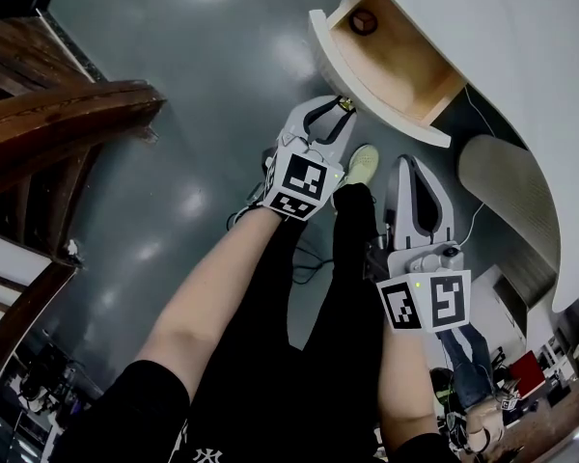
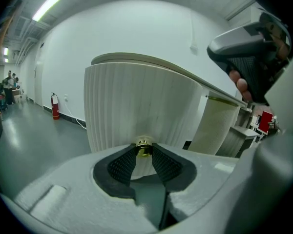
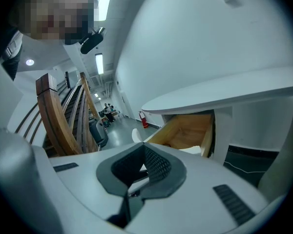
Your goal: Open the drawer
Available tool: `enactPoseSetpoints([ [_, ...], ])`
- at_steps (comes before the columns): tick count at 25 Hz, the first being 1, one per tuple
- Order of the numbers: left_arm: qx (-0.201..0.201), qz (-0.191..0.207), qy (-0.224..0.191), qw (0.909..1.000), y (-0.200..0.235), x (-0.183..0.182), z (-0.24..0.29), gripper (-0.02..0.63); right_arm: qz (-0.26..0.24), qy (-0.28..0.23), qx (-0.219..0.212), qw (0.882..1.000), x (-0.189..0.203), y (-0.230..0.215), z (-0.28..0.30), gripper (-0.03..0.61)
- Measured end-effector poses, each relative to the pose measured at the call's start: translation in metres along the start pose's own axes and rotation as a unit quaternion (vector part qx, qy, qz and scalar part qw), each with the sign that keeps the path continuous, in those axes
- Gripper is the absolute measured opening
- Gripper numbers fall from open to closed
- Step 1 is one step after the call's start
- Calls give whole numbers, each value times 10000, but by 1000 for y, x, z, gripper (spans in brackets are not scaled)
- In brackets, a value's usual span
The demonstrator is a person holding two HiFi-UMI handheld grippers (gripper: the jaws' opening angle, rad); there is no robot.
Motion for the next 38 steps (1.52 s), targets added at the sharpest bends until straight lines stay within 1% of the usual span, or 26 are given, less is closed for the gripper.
enactPoseSetpoints([
  [6, 40, 0, 96, 9999, 2, 10, -17, 107, -20, 66, -20, 10000, -1, 12, -2, 15],
  [15, 163, -1, 233, 9996, 6, 32, -42, 107, -67, 124, -45, 9999, 13, 41, -7, 15],
  [19, 212, 31, 275, 9994, 6, 29, -47, 109, -106, 135, -40, 9998, 8, 44, -9, 15],
  [23, 144, 3, 252, 9996, 6, 22, -60, 108, -140, 134, -47, 9998, 2, 50, -13, 15],
  [28, 136, -58, 171, 9997, 4, -3, -83, 106, -202, 35, -51, 9998, -19, 55, -21, 15],
  [30, 168, -80, 134, 9997, 2, -16, -100, 87, -228, -6, -32, 9997, -29, 61, -27, 15],
  [34, 221, -127, -24, 9997, -5, -57, -133, 50, -303, -83, -11, 9995, -54, 72, -40, 15],
  [38, 280, -89, -178, 9994, -16, -101, -159, 29, -389, -178, -6, 9991, -80, 80, -52, 15],
])
Point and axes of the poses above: the fingertips, and each gripper's own axes: z forward along the fingers, y to its left, x out of its underside, the point moved 5 cm from there along -z, backward along the fingers, and after that the axes turned 2 degrees about -z, right-handed, at the moved point
